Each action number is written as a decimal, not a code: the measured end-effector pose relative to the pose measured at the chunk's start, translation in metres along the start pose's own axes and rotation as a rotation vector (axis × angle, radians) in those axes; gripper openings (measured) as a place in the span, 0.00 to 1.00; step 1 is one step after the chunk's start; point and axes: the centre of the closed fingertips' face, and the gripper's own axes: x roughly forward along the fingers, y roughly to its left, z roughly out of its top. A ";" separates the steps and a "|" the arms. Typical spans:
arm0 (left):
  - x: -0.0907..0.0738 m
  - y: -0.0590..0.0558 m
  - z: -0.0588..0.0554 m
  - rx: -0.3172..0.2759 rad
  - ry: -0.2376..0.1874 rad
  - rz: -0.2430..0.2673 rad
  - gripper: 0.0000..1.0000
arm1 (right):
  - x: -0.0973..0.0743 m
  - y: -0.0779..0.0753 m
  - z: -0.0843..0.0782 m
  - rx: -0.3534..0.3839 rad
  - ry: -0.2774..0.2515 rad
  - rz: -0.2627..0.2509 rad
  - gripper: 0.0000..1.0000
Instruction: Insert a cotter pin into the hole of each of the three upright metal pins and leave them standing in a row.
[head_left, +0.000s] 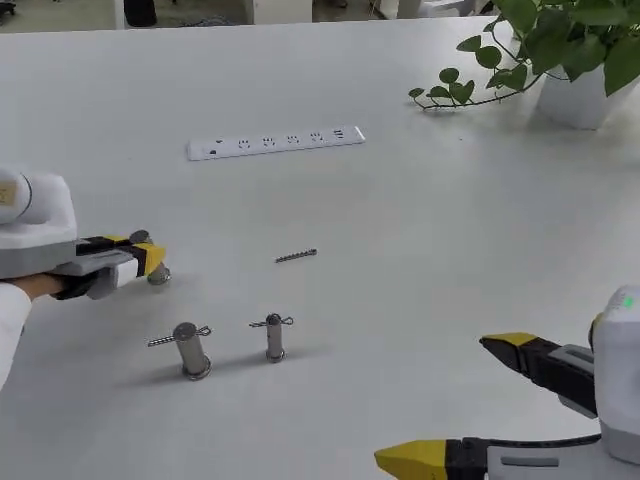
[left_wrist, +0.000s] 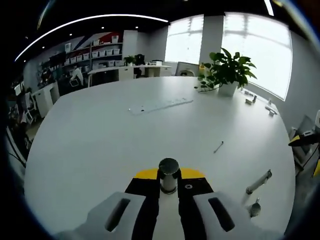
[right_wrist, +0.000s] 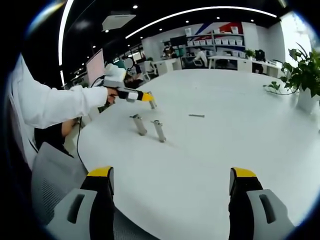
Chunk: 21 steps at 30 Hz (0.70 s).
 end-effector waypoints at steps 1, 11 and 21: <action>-0.004 0.002 0.003 0.001 -0.008 0.003 0.09 | 0.000 0.000 0.000 0.001 -0.002 0.001 0.94; -0.063 0.013 0.020 0.054 -0.069 0.033 0.09 | 0.001 0.004 0.002 -0.005 -0.012 0.008 0.94; -0.115 -0.010 0.010 0.091 -0.075 0.034 0.09 | 0.003 0.006 -0.001 -0.012 -0.013 0.017 0.94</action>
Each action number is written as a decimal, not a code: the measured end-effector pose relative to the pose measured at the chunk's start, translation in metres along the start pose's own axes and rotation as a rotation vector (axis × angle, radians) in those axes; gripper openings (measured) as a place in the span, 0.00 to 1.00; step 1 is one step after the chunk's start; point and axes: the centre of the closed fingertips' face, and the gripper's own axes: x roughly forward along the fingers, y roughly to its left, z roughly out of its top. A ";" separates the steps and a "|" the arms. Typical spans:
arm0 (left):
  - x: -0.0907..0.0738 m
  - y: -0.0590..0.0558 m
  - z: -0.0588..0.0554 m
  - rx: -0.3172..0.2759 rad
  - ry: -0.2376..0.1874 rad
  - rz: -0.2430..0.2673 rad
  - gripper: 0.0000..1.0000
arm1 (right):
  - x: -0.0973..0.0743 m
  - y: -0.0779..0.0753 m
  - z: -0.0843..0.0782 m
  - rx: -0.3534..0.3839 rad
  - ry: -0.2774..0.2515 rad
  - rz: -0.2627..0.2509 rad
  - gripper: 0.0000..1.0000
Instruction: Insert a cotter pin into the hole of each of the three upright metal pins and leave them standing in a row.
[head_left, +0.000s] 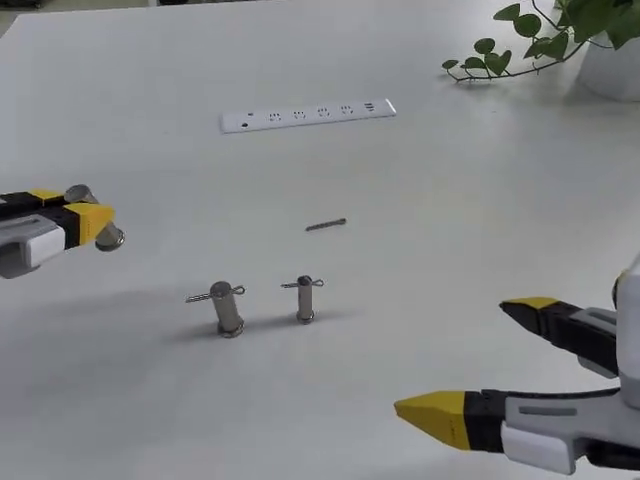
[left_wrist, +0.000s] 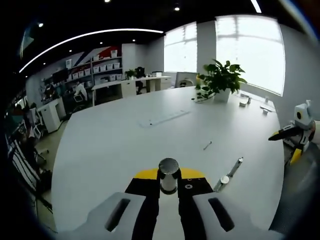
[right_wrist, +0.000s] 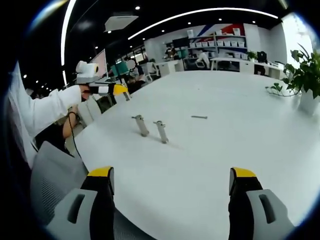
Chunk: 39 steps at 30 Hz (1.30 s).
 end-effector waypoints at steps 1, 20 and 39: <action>-0.004 -0.005 -0.001 0.002 0.002 -0.003 0.09 | 0.000 -0.001 0.000 -0.001 0.000 -0.003 0.94; -0.005 -0.110 -0.041 0.065 0.075 -0.147 0.09 | -0.003 -0.003 -0.002 0.007 -0.017 0.000 0.93; 0.020 -0.170 -0.070 0.081 0.138 -0.241 0.10 | -0.001 -0.004 -0.009 0.001 0.000 -0.002 0.90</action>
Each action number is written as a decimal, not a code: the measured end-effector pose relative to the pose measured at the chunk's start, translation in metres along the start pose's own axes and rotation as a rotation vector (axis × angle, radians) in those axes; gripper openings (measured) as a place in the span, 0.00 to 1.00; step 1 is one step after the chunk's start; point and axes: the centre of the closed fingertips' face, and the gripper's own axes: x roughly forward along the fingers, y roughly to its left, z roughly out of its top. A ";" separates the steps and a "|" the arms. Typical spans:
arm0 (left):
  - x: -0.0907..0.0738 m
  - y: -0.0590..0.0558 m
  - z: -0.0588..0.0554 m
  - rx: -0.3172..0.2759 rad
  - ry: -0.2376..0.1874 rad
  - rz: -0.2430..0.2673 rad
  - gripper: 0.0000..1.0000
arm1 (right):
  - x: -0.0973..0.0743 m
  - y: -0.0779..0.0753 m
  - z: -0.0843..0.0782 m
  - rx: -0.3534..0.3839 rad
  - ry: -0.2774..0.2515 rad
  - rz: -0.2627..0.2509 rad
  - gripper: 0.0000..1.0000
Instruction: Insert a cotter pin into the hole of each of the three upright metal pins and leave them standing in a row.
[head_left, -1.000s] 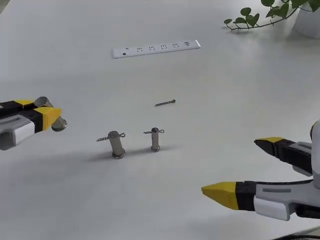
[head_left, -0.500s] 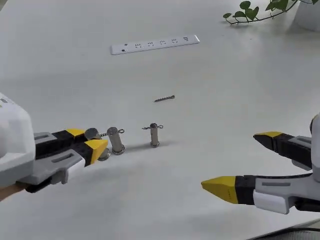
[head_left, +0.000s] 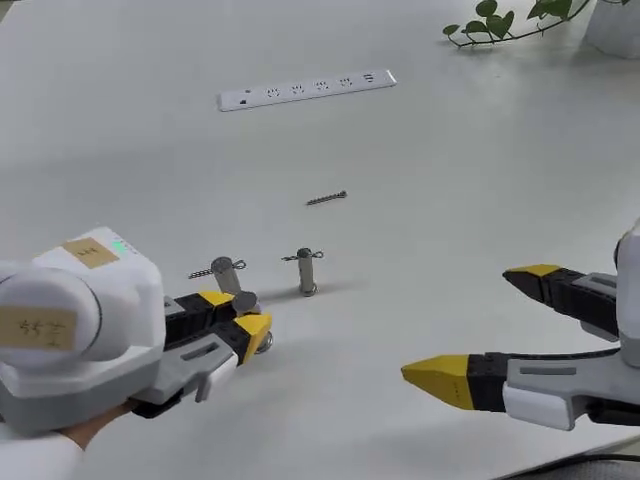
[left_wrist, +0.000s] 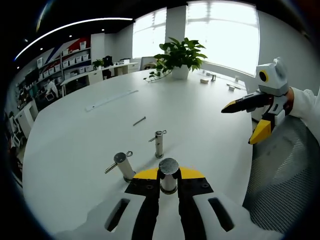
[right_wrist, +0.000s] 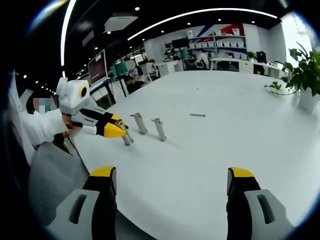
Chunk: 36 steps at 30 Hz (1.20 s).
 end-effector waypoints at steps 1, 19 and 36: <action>0.001 -0.002 -0.001 -0.001 0.004 -0.002 0.10 | 0.000 0.000 -0.001 -0.001 0.001 -0.001 0.90; 0.017 -0.003 -0.011 0.027 0.046 0.025 0.10 | 0.000 0.001 -0.004 0.012 0.005 0.008 0.89; 0.019 -0.001 -0.014 0.006 0.033 0.041 0.10 | 0.000 0.001 -0.005 0.018 0.014 0.004 0.89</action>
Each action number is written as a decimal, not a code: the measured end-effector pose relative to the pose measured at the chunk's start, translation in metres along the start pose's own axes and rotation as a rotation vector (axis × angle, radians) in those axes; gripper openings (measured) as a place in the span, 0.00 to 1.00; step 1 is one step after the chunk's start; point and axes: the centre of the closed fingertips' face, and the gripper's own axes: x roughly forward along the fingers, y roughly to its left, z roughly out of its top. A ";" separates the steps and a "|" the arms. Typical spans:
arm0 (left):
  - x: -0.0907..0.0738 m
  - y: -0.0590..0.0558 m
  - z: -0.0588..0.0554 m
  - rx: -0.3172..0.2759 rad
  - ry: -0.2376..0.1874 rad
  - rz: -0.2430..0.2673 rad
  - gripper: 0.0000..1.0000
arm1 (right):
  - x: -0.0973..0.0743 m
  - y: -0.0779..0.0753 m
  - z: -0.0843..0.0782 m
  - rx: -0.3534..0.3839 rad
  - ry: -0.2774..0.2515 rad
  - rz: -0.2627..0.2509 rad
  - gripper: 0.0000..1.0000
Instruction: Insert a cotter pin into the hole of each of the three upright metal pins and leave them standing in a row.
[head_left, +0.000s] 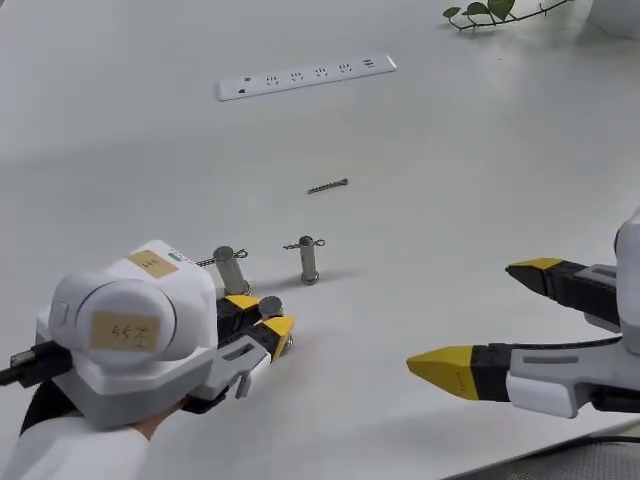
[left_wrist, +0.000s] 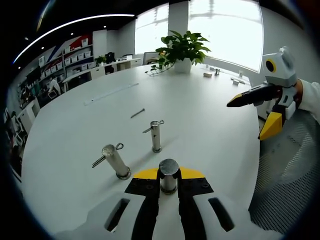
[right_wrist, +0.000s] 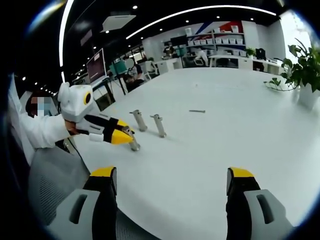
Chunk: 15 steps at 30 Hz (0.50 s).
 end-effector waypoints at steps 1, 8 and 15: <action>0.001 -0.001 -0.001 0.001 0.002 -0.001 0.10 | 0.000 0.000 0.000 0.001 -0.001 0.000 0.89; 0.001 -0.001 -0.002 0.002 -0.001 0.000 0.10 | 0.001 0.001 0.000 -0.002 0.002 0.003 0.89; 0.000 -0.002 -0.002 0.015 -0.016 -0.009 0.10 | 0.002 0.002 -0.001 -0.005 0.009 0.008 0.89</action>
